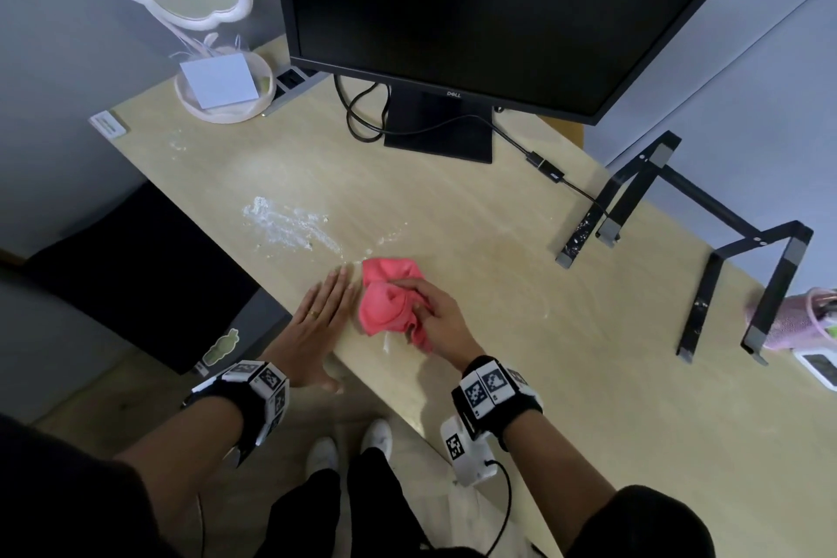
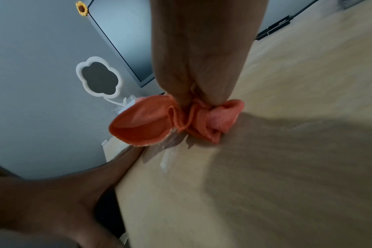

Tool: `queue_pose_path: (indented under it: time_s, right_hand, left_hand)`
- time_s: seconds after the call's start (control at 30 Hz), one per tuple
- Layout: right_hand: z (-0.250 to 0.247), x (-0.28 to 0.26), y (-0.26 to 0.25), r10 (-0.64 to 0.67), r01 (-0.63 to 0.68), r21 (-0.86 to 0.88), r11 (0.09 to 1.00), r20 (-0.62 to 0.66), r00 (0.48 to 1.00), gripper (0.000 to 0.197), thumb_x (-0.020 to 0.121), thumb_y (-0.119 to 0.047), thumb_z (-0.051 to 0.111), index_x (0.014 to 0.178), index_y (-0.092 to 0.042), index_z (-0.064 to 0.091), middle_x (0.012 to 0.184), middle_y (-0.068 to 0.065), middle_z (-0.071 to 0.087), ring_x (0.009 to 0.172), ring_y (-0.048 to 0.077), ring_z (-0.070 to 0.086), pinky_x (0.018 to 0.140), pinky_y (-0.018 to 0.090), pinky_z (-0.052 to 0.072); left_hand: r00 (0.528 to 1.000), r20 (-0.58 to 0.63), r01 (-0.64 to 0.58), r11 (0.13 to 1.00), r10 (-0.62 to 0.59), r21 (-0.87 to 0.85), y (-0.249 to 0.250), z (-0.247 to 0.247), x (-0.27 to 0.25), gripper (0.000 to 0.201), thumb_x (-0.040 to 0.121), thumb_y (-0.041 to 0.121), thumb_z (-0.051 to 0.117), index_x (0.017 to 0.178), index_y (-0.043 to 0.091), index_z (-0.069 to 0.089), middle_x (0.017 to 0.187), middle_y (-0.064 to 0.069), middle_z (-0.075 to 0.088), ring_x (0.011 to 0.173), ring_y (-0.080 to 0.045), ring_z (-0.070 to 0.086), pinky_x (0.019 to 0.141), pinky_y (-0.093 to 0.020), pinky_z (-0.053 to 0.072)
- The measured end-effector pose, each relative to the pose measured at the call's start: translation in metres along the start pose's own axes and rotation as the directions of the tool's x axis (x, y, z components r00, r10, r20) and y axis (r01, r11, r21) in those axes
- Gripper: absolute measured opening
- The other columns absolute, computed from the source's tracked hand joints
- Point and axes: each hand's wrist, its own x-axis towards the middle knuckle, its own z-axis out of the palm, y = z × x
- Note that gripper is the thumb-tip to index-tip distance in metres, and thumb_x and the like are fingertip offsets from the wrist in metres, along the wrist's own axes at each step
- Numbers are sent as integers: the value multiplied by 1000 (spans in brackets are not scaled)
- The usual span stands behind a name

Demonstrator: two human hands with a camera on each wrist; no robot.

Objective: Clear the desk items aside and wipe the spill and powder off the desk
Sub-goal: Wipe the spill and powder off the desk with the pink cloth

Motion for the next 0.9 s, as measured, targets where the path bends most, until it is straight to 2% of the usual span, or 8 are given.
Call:
queue_pose_path:
  time_s: [0.2, 0.37, 0.43, 0.5, 0.6, 0.67, 0.73, 0.9]
  right_hand:
    - [8, -30, 4, 18, -18, -16, 1000, 45, 999, 39, 94, 6, 36, 110, -19, 61, 83, -5, 63, 52, 22, 54, 46, 26, 47]
    - [39, -54, 16, -35, 35, -2, 999, -100, 994, 49, 87, 9, 41, 109, -30, 62, 98, -6, 66, 68, 15, 60, 64, 31, 51]
    - [47, -60, 13, -120, 117, -32, 993, -109, 987, 44, 86, 1, 49, 122, -22, 56, 115, 1, 63, 95, 13, 63, 84, 29, 52]
    - [43, -61, 9, -240, 231, -123, 965, -69, 968, 47, 87, -16, 59, 133, -16, 47, 134, 3, 53, 123, 15, 51, 104, 32, 40]
    - [39, -59, 15, -290, 282, -534, 797, 71, 954, 67, 88, -41, 54, 146, -20, 27, 156, -1, 22, 145, 13, 13, 119, 27, 6]
    - [49, -58, 30, -240, 240, -712, 660, 103, 965, 72, 92, -45, 43, 150, -16, 11, 159, 1, 1, 145, 10, -10, 119, 35, -4]
    - [66, -55, 43, -200, 132, -788, 602, 11, 980, 67, 95, -43, 32, 149, -16, 2, 157, 2, -8, 144, 11, -17, 117, 41, -2]
    - [98, -36, 40, -150, -178, -814, 553, -308, 940, 64, 93, -37, 28, 150, -15, 7, 157, 8, 4, 144, 20, -8, 115, 39, -5]
  left_hand:
    - [999, 35, -15, 999, 13, 40, -1, -4, -2, 154, 32, 91, 53, 143, -9, 19, 153, -30, 11, 141, -46, 17, 113, -54, 20]
    - [995, 98, 13, 1000, -16, 26, -6, -1, -1, 153, 39, 98, 38, 144, -10, 14, 152, -33, 12, 140, -48, 18, 113, -52, 18]
    - [995, 97, 0, 1000, 3, -27, -10, 2, -1, 154, 40, 98, 39, 146, -7, 4, 152, -31, 13, 140, -45, 20, 112, -51, 21]
    - [995, 97, -10, 999, 14, -41, -14, 1, -3, 154, 38, 96, 46, 146, -6, 5, 152, -30, 13, 141, -44, 20, 112, -50, 19]
    - [999, 42, 30, 1000, -30, -5, -24, -1, -14, 155, 35, 81, 67, 147, -4, 5, 155, -27, 4, 144, -39, 7, 117, -46, 4]
    - [995, 23, 96, 995, -95, -35, -34, -1, -19, 157, 36, 67, 81, 148, -1, -5, 157, -22, -4, 146, -33, -4, 117, -40, -9]
    - [991, 43, 126, 991, -128, 41, -44, -3, -19, 160, 29, 76, 76, 147, -7, 7, 156, -26, 4, 145, -38, 5, 117, -43, -9]
    - [995, 38, 90, 988, -96, 129, -53, -4, -17, 158, 27, 77, 73, 144, -10, 13, 153, -30, 11, 142, -44, 14, 117, -46, 0]
